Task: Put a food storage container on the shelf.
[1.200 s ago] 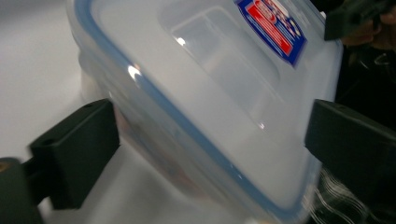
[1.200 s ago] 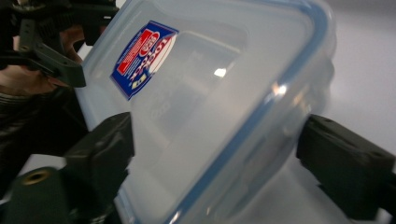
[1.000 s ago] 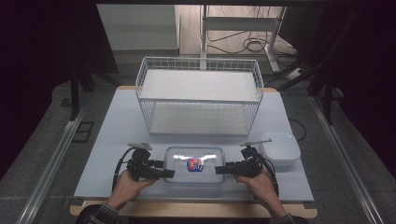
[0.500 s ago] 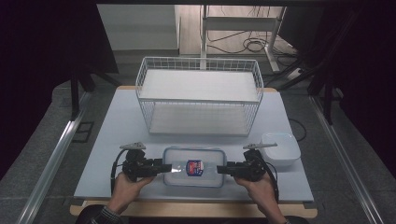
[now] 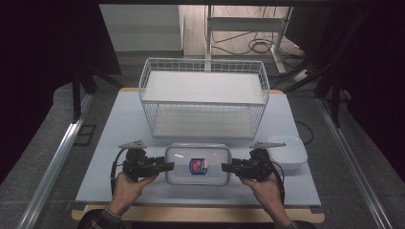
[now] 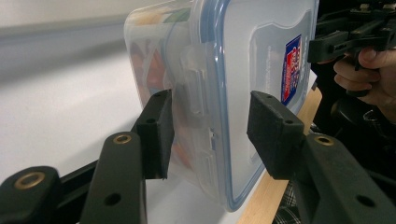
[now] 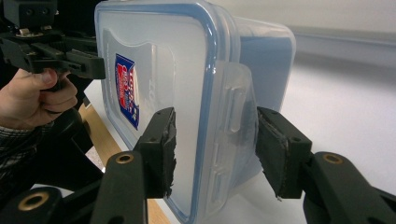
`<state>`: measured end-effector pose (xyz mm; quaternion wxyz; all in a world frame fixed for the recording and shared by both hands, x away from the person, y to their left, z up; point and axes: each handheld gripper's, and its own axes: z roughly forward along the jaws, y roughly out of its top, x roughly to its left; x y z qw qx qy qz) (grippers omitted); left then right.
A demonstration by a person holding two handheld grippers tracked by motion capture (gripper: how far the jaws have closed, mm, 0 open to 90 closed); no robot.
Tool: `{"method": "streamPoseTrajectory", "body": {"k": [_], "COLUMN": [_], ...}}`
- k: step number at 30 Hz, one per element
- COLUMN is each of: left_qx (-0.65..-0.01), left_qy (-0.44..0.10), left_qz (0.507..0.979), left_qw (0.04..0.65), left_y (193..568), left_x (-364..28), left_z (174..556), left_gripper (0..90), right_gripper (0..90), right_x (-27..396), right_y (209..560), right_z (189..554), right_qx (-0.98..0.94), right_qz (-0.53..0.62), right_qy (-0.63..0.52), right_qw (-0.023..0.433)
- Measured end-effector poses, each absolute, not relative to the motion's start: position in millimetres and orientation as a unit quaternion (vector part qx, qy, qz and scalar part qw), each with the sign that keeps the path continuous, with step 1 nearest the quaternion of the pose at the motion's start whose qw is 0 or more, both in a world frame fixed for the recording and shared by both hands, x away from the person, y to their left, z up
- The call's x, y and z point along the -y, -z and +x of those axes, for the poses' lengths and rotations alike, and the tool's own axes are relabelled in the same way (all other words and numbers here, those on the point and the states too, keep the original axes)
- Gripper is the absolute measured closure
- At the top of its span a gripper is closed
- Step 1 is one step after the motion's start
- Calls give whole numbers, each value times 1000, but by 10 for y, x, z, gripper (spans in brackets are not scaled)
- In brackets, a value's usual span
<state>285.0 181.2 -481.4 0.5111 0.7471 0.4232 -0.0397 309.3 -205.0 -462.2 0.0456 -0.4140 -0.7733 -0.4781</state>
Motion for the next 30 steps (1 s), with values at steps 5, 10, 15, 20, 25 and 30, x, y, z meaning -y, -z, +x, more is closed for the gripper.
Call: {"method": "streamPoseTrajectory", "body": {"k": [5,10,15,20,25,30], "left_qx": [-419,-414,-414,-412,-407,-407], "left_qy": [28,20,12,6,-5,-12], "left_qz": [749,751,750,748,747,745], "left_qw": [513,515,517,521,526,528], "left_y": [4696,4583,4469,4356,4189,4058], "left_x": [-1817,-1815,-1819,-1832,-1846,-1856], "left_z": [2871,2910,2955,3004,3079,3139], "left_gripper": [517,516,516,516,516,515], "right_gripper": [500,500,500,499,498,498], "right_x": [2045,2048,2044,2034,2021,2009], "right_y": [4520,4428,4325,4221,4068,3942], "right_z": [3122,3161,3233,3294,3374,3452], "right_qx": [773,773,774,771,767,764], "right_qz": [-406,-402,-395,-392,-387,-384], "right_qy": [485,490,494,501,512,518], "right_qw": [38,34,31,27,18,15]}}
